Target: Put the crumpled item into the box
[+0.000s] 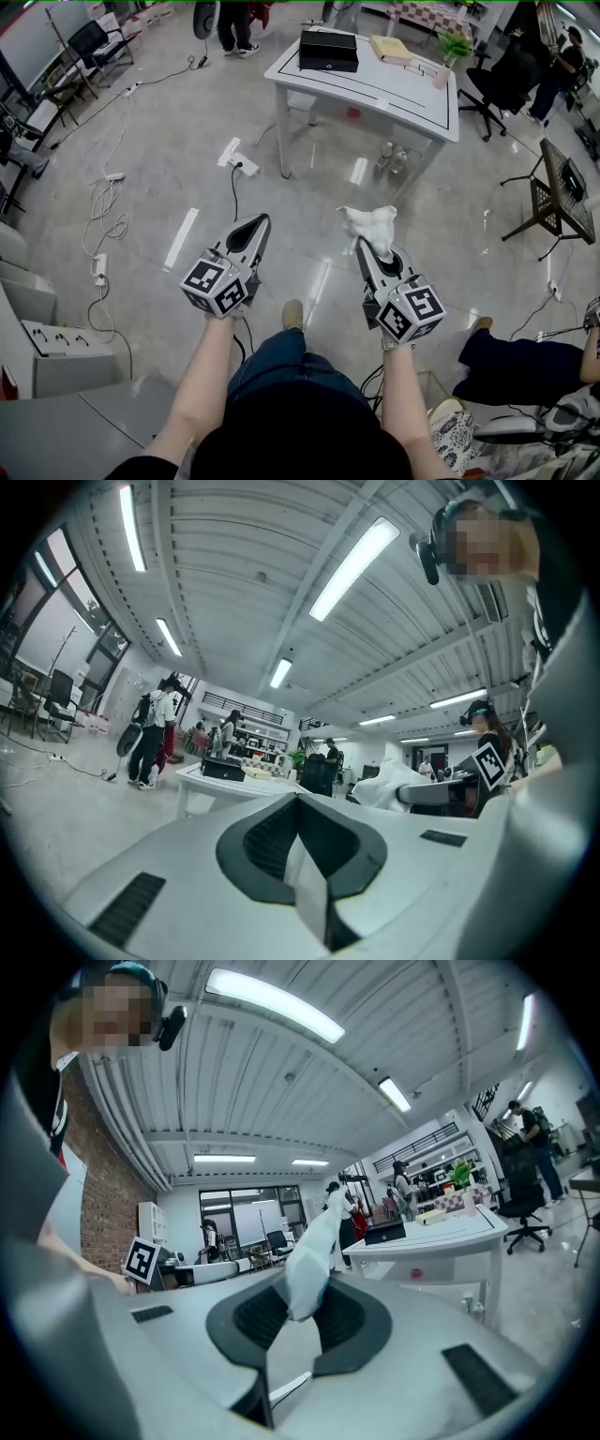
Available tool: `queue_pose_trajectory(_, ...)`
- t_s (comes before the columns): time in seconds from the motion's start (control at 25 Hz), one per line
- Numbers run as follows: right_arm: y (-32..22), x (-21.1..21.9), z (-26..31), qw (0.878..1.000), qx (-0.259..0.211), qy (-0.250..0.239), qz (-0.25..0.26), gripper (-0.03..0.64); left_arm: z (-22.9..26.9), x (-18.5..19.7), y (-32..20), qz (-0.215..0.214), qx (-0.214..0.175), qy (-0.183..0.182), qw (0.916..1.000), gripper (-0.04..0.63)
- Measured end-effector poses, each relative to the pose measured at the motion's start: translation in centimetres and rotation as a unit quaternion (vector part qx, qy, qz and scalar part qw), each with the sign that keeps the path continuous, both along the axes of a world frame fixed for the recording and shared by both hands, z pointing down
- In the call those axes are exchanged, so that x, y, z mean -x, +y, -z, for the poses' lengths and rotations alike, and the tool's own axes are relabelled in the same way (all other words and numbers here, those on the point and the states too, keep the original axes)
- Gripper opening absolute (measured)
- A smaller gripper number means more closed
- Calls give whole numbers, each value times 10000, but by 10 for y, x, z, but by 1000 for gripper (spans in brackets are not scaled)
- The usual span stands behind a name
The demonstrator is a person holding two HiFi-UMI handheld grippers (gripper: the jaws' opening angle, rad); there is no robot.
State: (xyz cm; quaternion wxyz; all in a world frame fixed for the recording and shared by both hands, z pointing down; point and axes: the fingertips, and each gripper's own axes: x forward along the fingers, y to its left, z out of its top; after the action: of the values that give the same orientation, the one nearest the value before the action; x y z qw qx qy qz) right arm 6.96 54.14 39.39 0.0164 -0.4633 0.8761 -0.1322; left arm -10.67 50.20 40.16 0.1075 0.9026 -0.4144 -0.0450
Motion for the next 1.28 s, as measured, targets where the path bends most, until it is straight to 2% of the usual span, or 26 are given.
queue_pose_trajectory(0.36,-78,-15,2,10000,63,-51,-48,55,8,-21,-86,-153,-51,67,9998,2)
queue_pose_trajectory(0.76,-161,-9,-4,9998,98,-87,-169,55,5,-15,-171,-267,-95,93,9996,2)
queue_pose_trajectory(1.04,-204,4,1,9996,-23,-149,-240,55,6,1,-214,-294,-155,96,9994,2)
queue_pose_trajectory(1.28,-213,10,2,9996,24,-121,-237,55,3,11,-224,-256,-120,168,9995,1)
